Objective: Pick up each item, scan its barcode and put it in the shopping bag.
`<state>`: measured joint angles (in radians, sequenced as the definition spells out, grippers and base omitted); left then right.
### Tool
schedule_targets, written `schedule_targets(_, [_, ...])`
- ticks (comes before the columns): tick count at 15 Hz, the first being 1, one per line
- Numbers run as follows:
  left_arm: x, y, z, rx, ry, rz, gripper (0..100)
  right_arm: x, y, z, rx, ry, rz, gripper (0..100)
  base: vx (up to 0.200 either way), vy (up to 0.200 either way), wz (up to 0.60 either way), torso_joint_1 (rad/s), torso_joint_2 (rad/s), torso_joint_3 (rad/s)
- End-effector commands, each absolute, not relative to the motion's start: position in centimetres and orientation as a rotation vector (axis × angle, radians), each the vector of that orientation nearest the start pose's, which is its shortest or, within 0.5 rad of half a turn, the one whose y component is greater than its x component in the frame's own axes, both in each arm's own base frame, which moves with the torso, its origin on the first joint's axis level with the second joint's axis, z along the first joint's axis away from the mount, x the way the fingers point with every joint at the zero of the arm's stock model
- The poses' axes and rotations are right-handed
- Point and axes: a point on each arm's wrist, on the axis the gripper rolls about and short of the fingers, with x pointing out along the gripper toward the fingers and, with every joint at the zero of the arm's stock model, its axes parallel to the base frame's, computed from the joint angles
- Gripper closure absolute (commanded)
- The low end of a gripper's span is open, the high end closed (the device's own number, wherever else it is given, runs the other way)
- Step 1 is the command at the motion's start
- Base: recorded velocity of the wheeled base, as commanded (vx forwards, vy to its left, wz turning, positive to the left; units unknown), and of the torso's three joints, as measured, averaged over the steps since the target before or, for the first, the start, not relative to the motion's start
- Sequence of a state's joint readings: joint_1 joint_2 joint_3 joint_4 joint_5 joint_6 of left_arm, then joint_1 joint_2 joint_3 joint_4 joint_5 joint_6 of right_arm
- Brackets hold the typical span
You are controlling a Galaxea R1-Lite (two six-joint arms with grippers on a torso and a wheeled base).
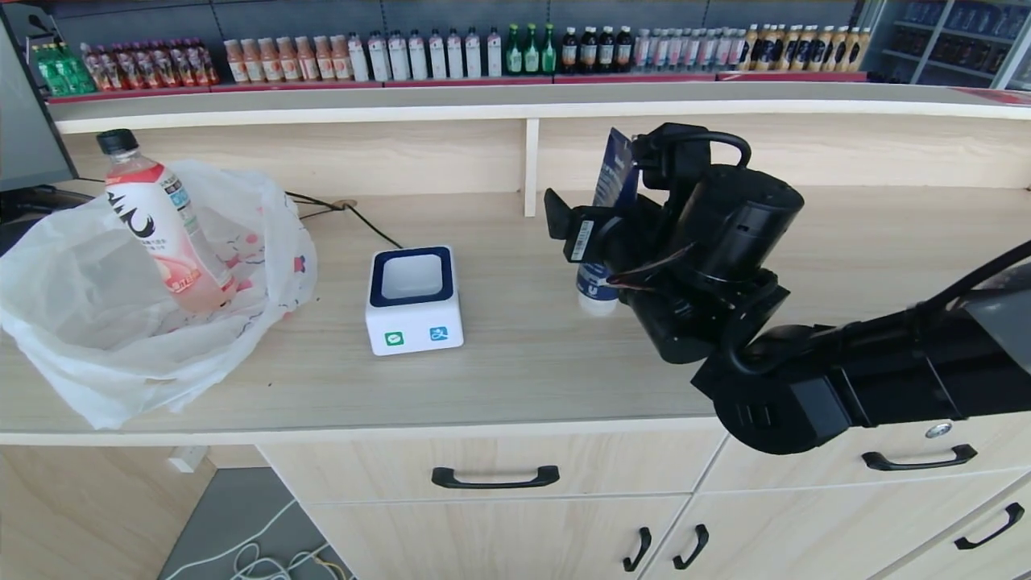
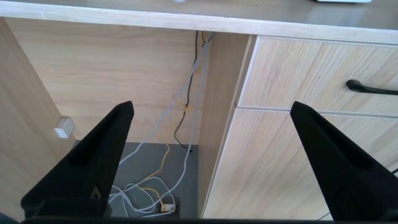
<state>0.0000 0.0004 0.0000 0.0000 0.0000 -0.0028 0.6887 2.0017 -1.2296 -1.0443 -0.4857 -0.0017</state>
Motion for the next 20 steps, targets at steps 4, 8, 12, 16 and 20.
schedule_targets(4, [-2.3,0.0,7.5,-0.003,0.0,0.0,0,32.3,24.4,22.3,0.137,-0.211,0.186,0,0.0,0.0,0.0,0.0,0.0,0.0])
schedule_targets(8, [-2.3,0.0,7.5,-0.003,0.0,0.0,0,32.7,24.7,21.3,0.14,-0.19,0.18,0,0.0,0.0,0.0,0.0,0.0,0.0])
schedule_targets(12, [-2.3,0.0,7.5,-0.003,0.0,0.0,0,33.0,24.9,20.6,0.141,-0.176,0.179,0,0.0,0.0,0.0,0.0,0.0,0.0])
schedule_targets(16, [-2.3,0.0,7.5,-0.003,0.0,-0.002,0,33.0,24.9,19.6,0.146,-0.151,0.178,0,0.0,0.0,0.0,0.0,0.0,0.0])
schedule_targets(20, [-2.3,0.0,7.5,-0.003,0.0,-0.002,0,32.9,24.9,19.3,0.152,-0.144,0.18,0,0.0,0.0,0.0,0.0,0.0,0.0])
